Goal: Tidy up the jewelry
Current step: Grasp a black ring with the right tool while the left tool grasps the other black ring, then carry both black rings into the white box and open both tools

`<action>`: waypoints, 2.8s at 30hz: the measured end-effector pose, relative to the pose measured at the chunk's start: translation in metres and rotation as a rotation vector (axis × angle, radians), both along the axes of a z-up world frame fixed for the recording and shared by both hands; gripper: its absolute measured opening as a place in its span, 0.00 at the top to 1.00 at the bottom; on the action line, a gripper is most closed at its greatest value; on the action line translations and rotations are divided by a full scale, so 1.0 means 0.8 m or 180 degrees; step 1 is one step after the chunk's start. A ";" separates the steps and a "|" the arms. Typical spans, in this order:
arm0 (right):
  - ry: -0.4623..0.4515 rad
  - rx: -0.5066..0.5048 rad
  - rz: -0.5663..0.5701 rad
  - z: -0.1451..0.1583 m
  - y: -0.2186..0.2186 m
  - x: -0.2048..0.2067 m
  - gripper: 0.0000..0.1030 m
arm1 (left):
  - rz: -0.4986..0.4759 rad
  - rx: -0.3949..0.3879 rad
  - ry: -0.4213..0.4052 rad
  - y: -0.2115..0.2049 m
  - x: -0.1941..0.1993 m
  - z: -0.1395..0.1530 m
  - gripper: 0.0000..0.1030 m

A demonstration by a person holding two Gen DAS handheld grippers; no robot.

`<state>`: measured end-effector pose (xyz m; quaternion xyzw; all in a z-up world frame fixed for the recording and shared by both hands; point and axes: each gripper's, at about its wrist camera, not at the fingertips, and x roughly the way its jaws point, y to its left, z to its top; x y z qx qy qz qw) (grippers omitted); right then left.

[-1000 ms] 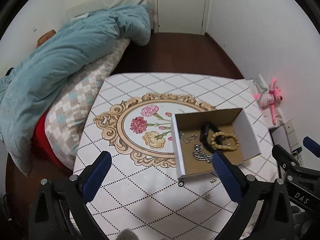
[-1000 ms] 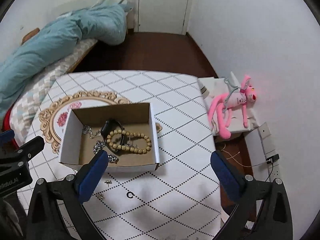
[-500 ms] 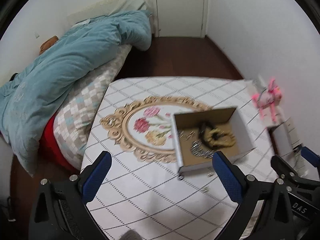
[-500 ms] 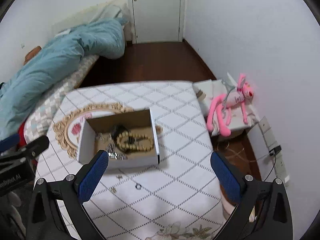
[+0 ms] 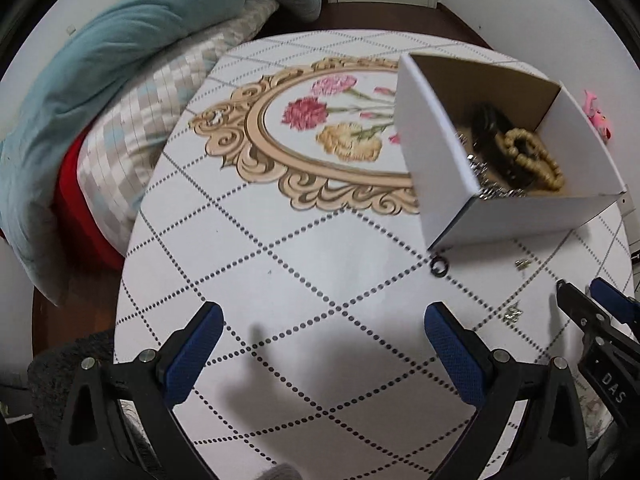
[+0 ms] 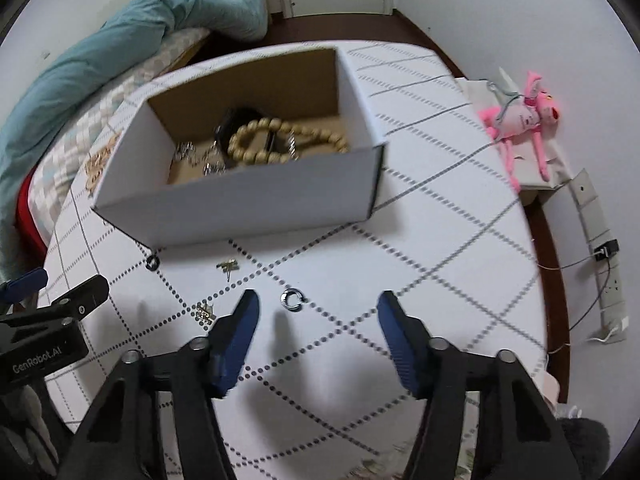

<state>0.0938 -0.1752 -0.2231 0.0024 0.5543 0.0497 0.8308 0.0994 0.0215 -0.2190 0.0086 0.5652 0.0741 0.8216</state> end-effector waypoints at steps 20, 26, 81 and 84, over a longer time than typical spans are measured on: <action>-0.0115 -0.0024 -0.0176 0.004 -0.018 -0.003 0.87 | -0.0462 0.0026 -0.0212 -0.069 0.018 -0.016 0.36; -0.0137 -0.0019 -0.0228 0.009 -0.026 0.000 0.87 | -0.0562 -0.0029 -0.0253 -0.077 0.021 -0.012 0.82; -0.0102 -0.0221 0.0096 0.100 -0.020 0.155 0.53 | -0.0263 -0.0316 -0.0293 -0.026 0.135 0.103 0.05; -0.0132 -0.0319 0.0099 0.098 -0.019 0.143 0.24 | -0.0234 -0.0170 -0.0401 -0.024 0.123 0.104 0.00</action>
